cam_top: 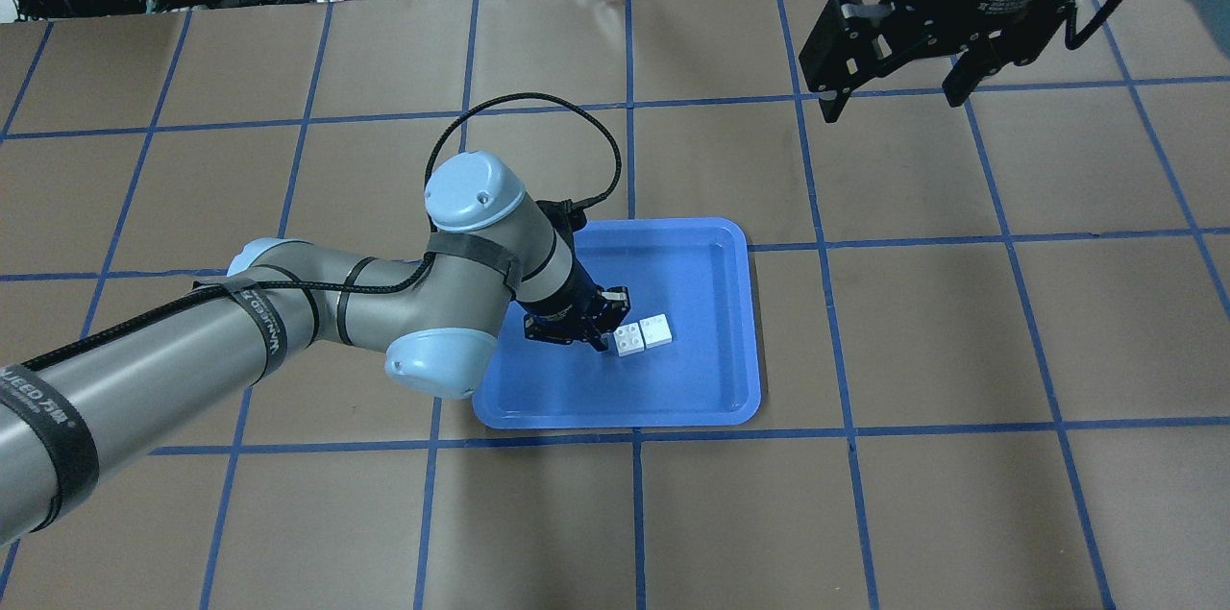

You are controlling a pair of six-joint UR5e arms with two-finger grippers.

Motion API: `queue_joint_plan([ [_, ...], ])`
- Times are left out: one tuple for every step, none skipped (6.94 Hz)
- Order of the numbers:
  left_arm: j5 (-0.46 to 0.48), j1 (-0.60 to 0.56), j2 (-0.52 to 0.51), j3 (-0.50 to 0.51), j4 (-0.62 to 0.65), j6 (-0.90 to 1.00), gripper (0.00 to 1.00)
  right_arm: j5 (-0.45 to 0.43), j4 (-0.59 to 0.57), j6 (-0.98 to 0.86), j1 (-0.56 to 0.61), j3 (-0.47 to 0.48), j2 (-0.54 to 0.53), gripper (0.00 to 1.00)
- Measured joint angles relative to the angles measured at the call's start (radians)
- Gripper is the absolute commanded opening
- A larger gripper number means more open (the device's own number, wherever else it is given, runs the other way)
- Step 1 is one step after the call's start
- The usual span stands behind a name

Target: Assemble white blocks and place on blue tray

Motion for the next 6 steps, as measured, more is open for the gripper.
queue_joint_plan([
  [-0.002, -0.001, -0.005, 0.001, 0.004, -0.010, 0.00, -0.002, -0.001, 0.017, -0.004, -0.001, 0.000, 1.00],
  [-0.003, -0.002, -0.009, 0.001, 0.007, -0.014, 0.00, -0.022, -0.002, 0.017, -0.009, 0.000, -0.002, 1.00],
  [-0.004, -0.006, -0.013, 0.003, 0.009, -0.016, 0.00, -0.060, -0.004, 0.016, -0.014, 0.003, -0.002, 1.00],
  [-0.004, -0.012, -0.015, 0.007, 0.009, -0.020, 0.00, -0.083, -0.006, 0.019, -0.016, 0.004, -0.002, 1.00],
  [-0.005, -0.018, -0.016, 0.014, 0.009, -0.031, 0.00, -0.091, -0.008, 0.025, -0.017, 0.004, -0.002, 1.00],
  [-0.005, -0.021, -0.016, 0.019, 0.009, -0.043, 0.00, -0.095, -0.018, 0.029, -0.017, 0.004, -0.001, 1.00],
])
